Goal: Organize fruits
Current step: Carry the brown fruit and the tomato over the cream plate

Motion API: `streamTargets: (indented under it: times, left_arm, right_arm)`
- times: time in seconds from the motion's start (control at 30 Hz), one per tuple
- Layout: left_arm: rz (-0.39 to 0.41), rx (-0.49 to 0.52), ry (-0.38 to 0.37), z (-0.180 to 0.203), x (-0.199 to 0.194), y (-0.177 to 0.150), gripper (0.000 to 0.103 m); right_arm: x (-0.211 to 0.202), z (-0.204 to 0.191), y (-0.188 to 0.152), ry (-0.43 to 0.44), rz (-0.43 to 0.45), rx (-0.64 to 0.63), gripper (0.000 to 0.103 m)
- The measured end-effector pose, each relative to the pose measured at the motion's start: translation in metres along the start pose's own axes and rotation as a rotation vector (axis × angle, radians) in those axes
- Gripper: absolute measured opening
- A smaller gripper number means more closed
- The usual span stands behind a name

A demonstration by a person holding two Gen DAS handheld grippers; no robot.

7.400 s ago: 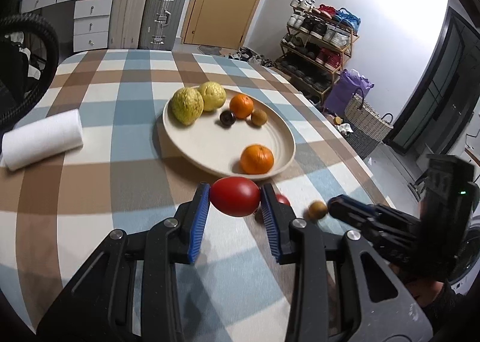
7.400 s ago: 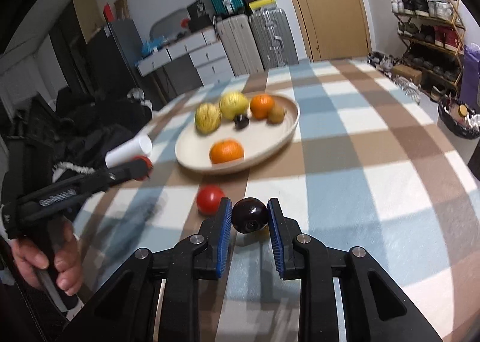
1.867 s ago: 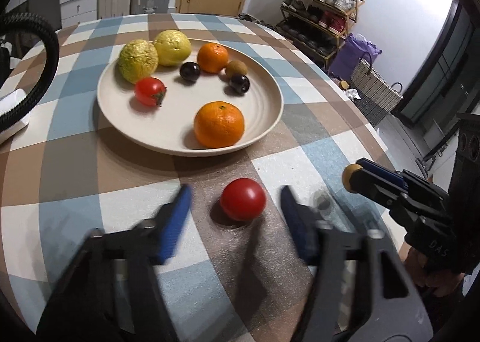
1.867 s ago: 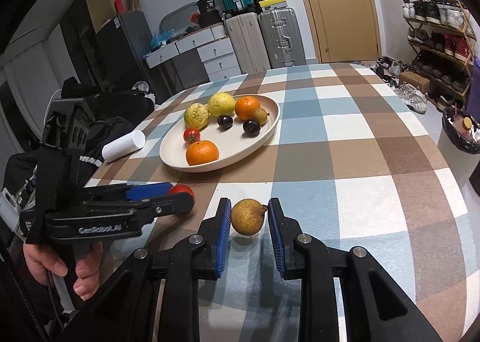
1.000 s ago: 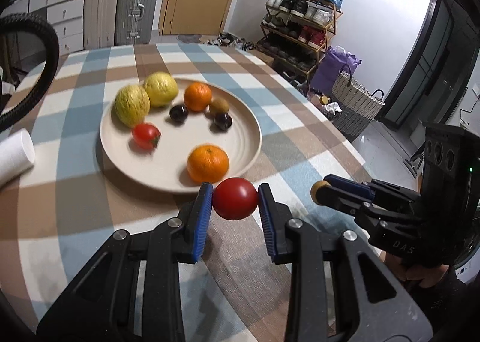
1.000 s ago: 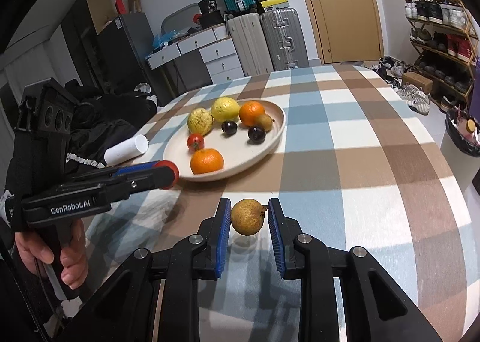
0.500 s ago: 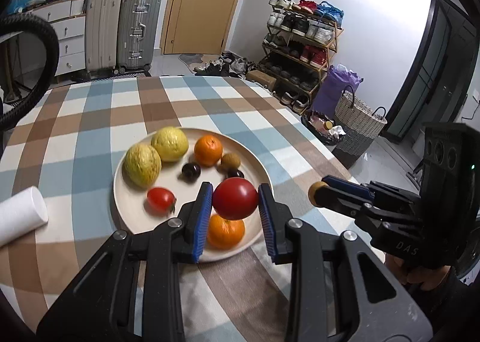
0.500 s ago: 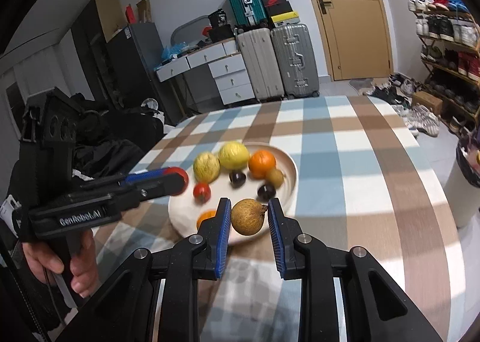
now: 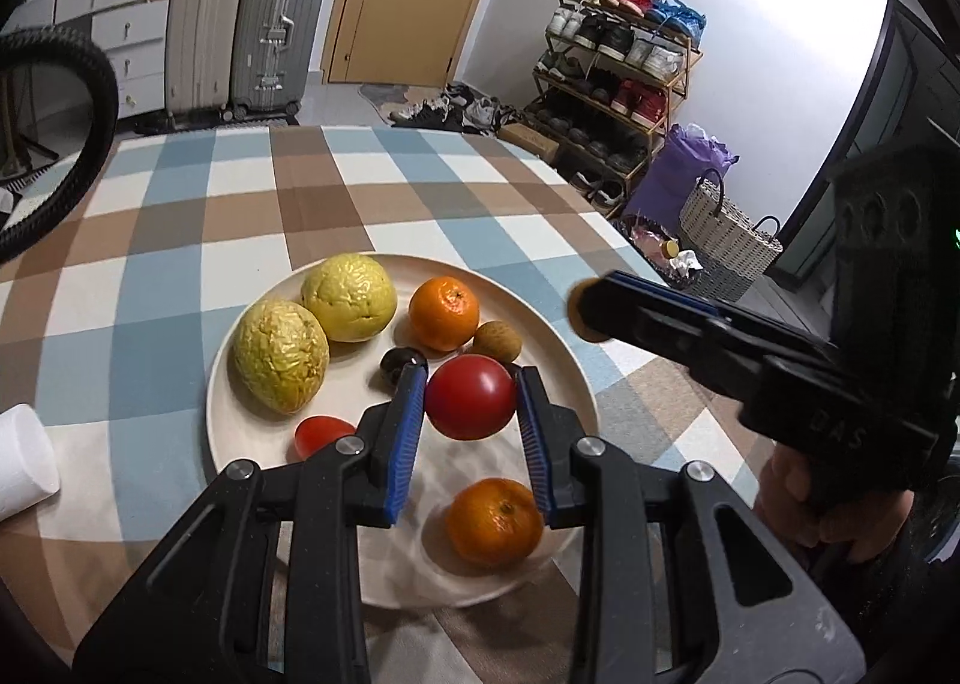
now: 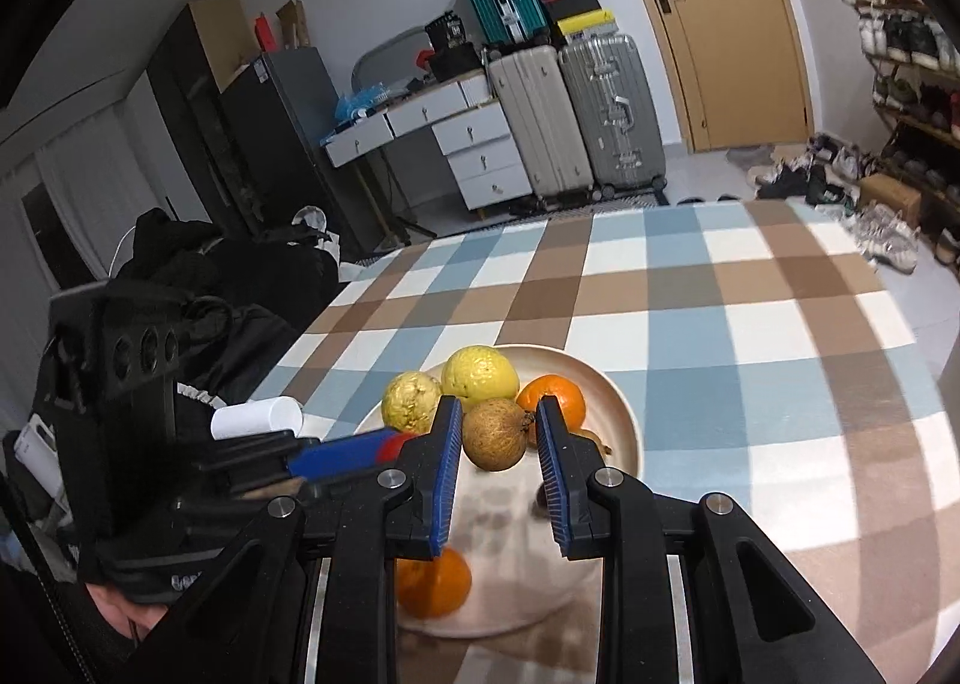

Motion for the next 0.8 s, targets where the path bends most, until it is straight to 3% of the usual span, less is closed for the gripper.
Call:
streamTargets:
  times: [0.27, 0.8]
  left_arm:
    - [-0.029, 0.000, -0.027, -0.006, 0.021, -0.003, 0.028]
    - [-0.046, -0.004, -0.035, -0.009, 0.038, -0.008, 0.028]
  right_arm:
    - [0.033, 0.004, 0.000, 0.005, -0.054, 0.015, 0.026]
    - [0.046, 0.011, -0.010, -0.016, -0.098, 0.018, 0.026]
Point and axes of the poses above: each gripper's, at about its wrist camera, not at the fingertips, and x roughly the way its jaws point, z to its right, y to its top, the point moved 4 cm from there along x, roughly the way its jaws point, and after that the axes turned 8 degrees about x, right-handed, at the moved point
